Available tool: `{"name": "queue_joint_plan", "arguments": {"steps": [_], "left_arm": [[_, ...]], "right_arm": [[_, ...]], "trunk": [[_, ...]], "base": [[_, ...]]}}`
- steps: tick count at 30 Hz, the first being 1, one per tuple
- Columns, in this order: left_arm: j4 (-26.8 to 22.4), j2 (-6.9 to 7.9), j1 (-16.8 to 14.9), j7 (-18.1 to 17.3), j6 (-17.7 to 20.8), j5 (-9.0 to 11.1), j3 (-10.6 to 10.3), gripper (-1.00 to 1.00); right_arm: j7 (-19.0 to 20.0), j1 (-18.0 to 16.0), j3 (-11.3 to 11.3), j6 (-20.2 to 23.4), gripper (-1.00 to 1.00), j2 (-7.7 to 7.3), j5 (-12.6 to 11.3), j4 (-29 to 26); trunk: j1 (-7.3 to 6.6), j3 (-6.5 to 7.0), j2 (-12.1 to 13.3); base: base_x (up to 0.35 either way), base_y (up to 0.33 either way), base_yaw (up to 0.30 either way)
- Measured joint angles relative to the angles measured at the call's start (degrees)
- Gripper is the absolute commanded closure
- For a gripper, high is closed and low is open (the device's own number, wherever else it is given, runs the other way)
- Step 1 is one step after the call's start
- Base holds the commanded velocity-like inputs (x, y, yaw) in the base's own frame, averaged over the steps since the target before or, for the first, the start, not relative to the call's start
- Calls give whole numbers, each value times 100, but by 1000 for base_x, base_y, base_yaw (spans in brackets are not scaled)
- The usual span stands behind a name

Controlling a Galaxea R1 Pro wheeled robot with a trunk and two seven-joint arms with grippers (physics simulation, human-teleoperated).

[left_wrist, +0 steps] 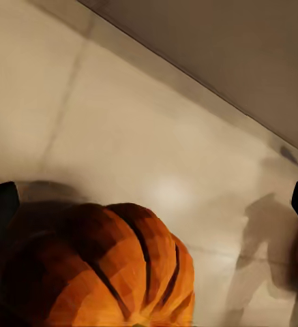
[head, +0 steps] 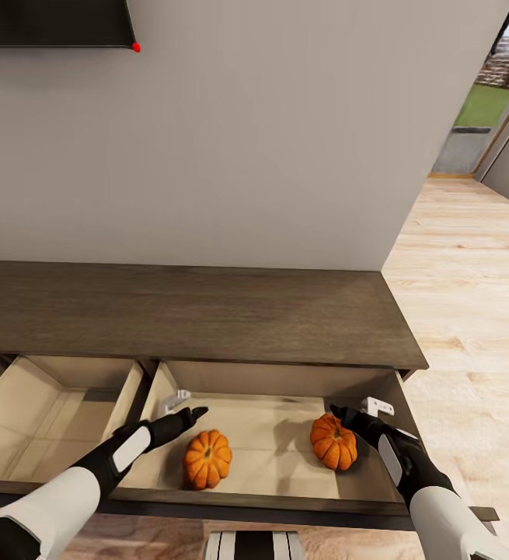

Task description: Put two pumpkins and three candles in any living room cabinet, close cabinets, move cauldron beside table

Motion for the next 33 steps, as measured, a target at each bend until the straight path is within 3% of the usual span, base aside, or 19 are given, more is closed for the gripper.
{"name": "queue_joint_plan", "arguments": {"steps": [6, 10, 15, 17, 19, 22, 26, 33], "left_arm": [[-287, -51, 0, -2, 14, -23, -42, -100], [-310, -227, 0, 2, 14, -32, -50, -100], [-313, -308, 0, -1, 47, -31, -58, -100], [-315, -309, 0, -2, 114, -31, -62, -100], [-315, -305, 0, -2, 339, -31, -59, -100], [-315, -290, 0, -2, 532, -30, -54, -100], [-444, -160, 130, -130, 660, -94, -184, -100], [-216, -211, 357, 31, 498, -68, -41, -100]], "right_arm": [[6, 0, 3, 5, -100, 4, 0, 0], [116, 0, 0, 17, -100, 1, -1, 0], [1351, 0, -12, 372, -100, -48, -3, -11], [1952, 0, -20, 754, -100, -104, 2, -16], [2216, 0, -23, 1076, -100, -192, 1, -17], [2310, 0, -23, 1236, -100, -223, -4, -17], [2439, 110, -26, 1105, -100, -353, 136, 112], [2280, 96, -15, 1291, -100, -228, -30, 178]], "trunk": [[0, 0, 0], [-65, 53, 119], [-175, 143, 319], [-219, 179, 400], [-263, 215, 480], [-329, 269, 600], [-329, 269, 601], [-438, 358, 800]], "base": [[0, 0, 0], [0, 0, 0], [0, 0, 0], [0, 0, 0], [0, 0, 0], [-21, 0, 0], [0, 0, 0], [0, 0, 0]]}}
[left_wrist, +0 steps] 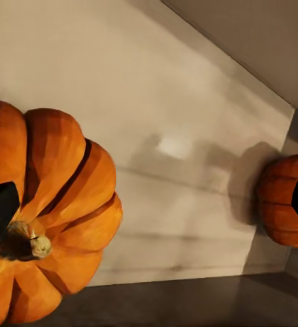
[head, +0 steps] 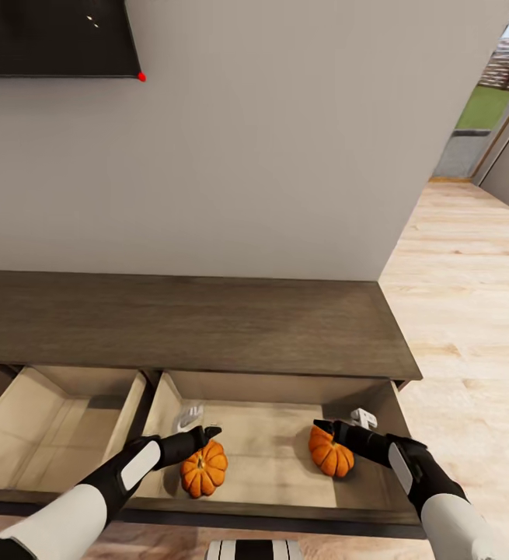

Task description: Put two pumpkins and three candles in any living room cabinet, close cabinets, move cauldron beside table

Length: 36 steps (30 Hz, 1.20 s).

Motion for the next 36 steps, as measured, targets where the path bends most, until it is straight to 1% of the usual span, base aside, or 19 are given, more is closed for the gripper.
{"name": "queue_joint_plan", "arguments": {"steps": [2, 4, 9, 13, 16, 20, 26, 28, 29, 32, 36], "left_arm": [[51, -2, 65, 18, -65, 1, 3, -100], [47, -2, 129, 16, -89, 1, 5, -100], [31, 3, 135, 9, -86, 2, 11, -100], [9, 17, 135, -2, -78, 5, 14, -100], [-5, 19, 135, -5, -39, 9, 14, -100], [-23, 30, 135, -16, 113, 11, 21, -100], [-50, 35, 135, -32, 140, 18, 23, -100], [-111, 122, 135, -36, 304, 18, 23, -100], [-302, 229, 136, -40, 584, 22, 24, -100], [-711, 439, 158, -66, 893, 40, 23, -100], [-846, 528, 169, -146, 982, 43, 23, -100]], "right_arm": [[47, 0, 0, 3, -100, -1, -68, -1], [111, 0, 2, 4, -100, -1, -64, -2], [272, 0, 15, 4, -100, -2, -39, -2], [400, 0, 17, 4, -100, -76, -47, -2], [497, 2, 18, 4, -100, -99, -49, -2], [505, 0, 18, 11, -100, -106, -55, -2], [503, 3, 18, 13, -100, -107, -50, 6], [505, 2, 18, 13, -100, -122, -50, 7], [506, 2, 18, 13, -100, -134, -50, 7], [506, 1, 18, 19, -100, -141, -50, 7], [525, 1, 18, 41, -100, -148, -54, 7]], "trunk": [[-44, 36, 80], [-88, 72, 160], [-198, 162, 361], [-286, 234, 521], [-351, 287, 642], [-439, 359, 802], [-571, 467, 1043], [-615, 503, 1123], [-637, 521, 1163], [-703, 575, 1283], [-791, 646, 1444]], "base": [[0, 0, 0], [0, 0, 0], [0, 0, 0], [0, 0, 0], [0, 0, 0], [0, 0, 0], [0, 0, 0], [0, 0, 0], [0, 0, 0], [0, 0, 0], [0, 0, 0]]}}
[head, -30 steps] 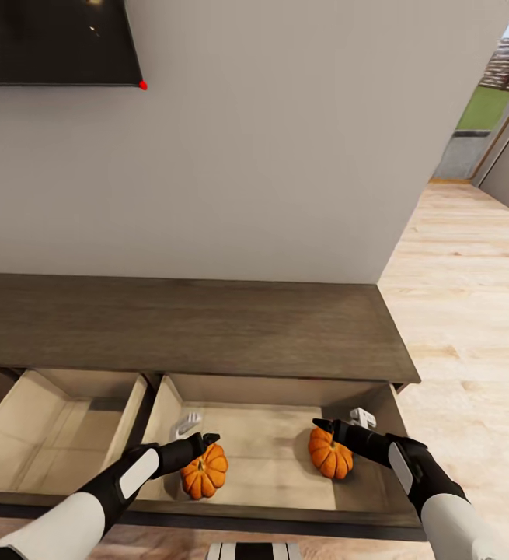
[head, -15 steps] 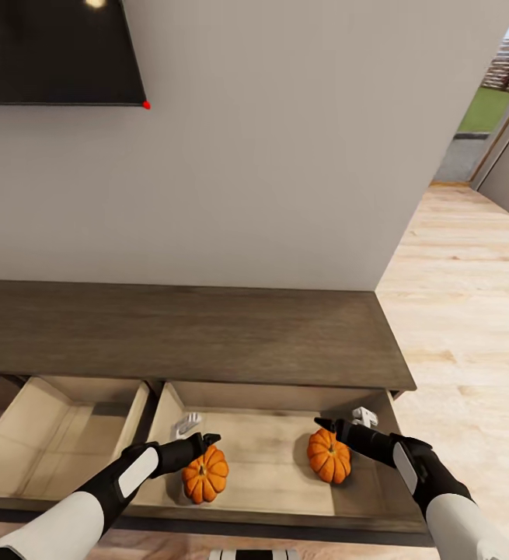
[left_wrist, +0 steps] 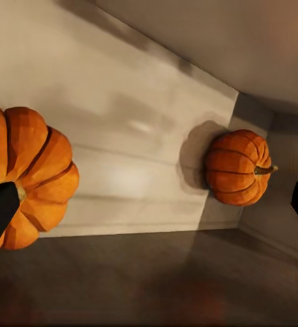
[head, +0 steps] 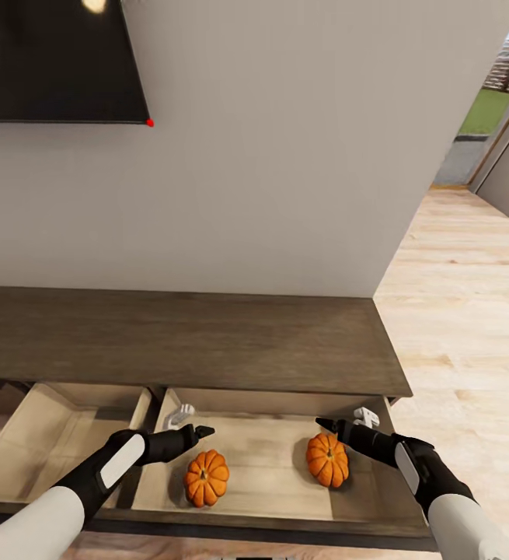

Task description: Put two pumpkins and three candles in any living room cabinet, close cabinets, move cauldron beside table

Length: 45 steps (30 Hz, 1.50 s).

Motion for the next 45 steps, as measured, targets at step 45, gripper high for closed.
{"name": "queue_joint_plan", "arguments": {"steps": [45], "left_arm": [[-53, 762, -34, -1917, 928, -53, 10, -100]], "right_arm": [[2036, -1, 1190, 1158, -100, -975, -27, 25]], "trunk": [[-945, 803, 1726]], "base": [[-103, 0, -11]]}}
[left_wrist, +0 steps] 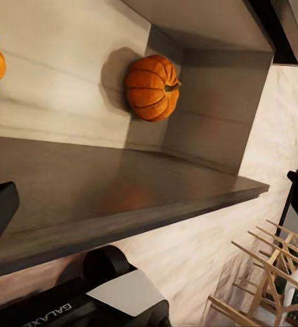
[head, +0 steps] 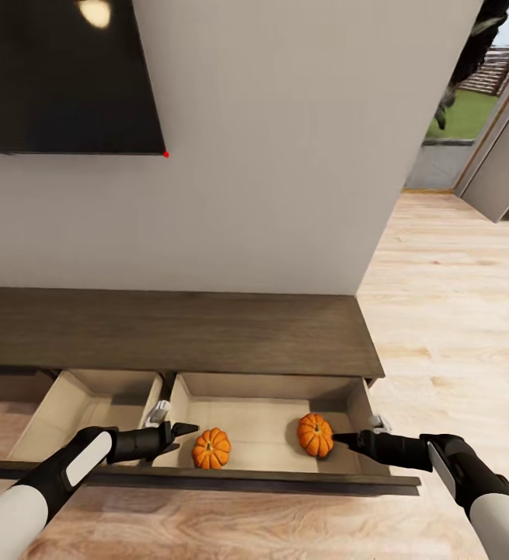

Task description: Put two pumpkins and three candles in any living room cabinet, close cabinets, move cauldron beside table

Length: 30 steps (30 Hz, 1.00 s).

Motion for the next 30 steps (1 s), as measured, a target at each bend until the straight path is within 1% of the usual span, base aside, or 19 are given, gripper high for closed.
{"name": "queue_joint_plan", "arguments": {"steps": [3, 6, 9, 11, 12, 14, 16, 20, 25, 28, 30], "left_arm": [[0, -2, 0, 0, 4, 1, 4, -100], [0, -8, 0, 0, 6, -3, -1, -100], [7, -12, 0, 6, 6, -10, -59, -100], [8, -5, 0, 6, 6, -40, -203, -100], [8, -1, 1, 4, 6, -54, -323, -100], [4, -1, 0, -4, 12, -69, -545, -100], [-35, 3, 0, -17, 15, -72, -630, -100], [-324, 19, 0, -165, 79, -72, -665, -100], [-394, 32, 0, -197, 196, -75, -681, -100], [-404, 54, 7, -201, 213, -77, -698, -100], [-451, 110, 8, -207, 222, -76, -694, -100]], "right_arm": [[64, 2, -1, -1, -100, -3, -1, -7], [207, 1, 9, 0, -100, -3, 13, 9], [245, 5, 20, 0, -100, 8, 29, 43], [247, 4, 42, 0, -100, 15, 33, 50], [249, 4, 97, 0, -100, 18, 31, 51], [254, 3, 282, 0, -100, 21, 22, 53], [260, 4, 404, 0, -100, 22, 14, 48], [265, 1, 457, 0, -100, 28, 14, 25], [265, 2, 462, 0, -100, 30, 19, 31], [265, 3, 494, -7, -100, 26, 23, 32], [265, 3, 514, -8, -100, 35, 24, 29]], "trunk": [[0, 26, 0], [0, 46, 0], [0, 49, 0], [0, 52, 0], [0, 56, 0], [-21, 87, 39], [-65, 140, 119], [-153, 225, 279], [-263, 316, 480], [-263, 317, 481], [-263, 317, 481]], "base": [[-4, 0, -111], [-1, 0, -51], [0, 0, -7], [0, 0, -19], [0, 0, -54], [0, 0, -82], [0, 0, -77], [0, 0, -17], [0, 0, -2], [0, 0, 0], [0, 0, 0]]}}
